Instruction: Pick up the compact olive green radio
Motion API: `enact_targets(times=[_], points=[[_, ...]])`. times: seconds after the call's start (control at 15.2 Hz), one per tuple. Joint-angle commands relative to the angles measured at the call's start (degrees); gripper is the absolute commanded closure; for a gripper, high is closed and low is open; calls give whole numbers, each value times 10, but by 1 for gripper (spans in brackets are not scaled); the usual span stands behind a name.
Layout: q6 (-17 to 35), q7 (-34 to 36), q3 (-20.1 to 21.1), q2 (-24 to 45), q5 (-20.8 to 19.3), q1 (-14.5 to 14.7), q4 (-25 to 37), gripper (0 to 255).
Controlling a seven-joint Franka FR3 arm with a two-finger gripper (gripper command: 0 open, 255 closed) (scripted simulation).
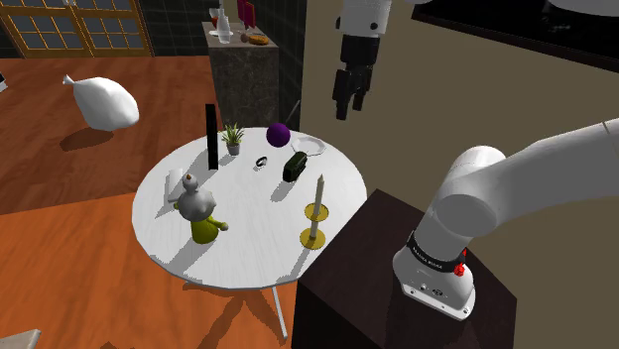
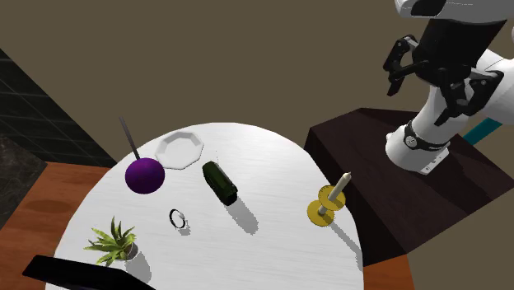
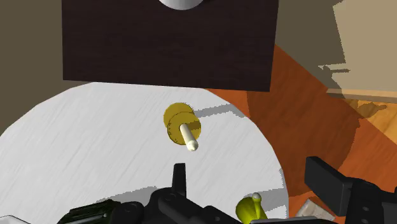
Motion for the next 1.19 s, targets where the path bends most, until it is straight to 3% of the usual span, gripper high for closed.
enact_targets(times=[0.0,0.53,1.12], points=[[0,0,0,0,0,0,0,0],[160,82,17,133,12,-32,-14,0],[312,171,21,310,14,-65,24,0]])
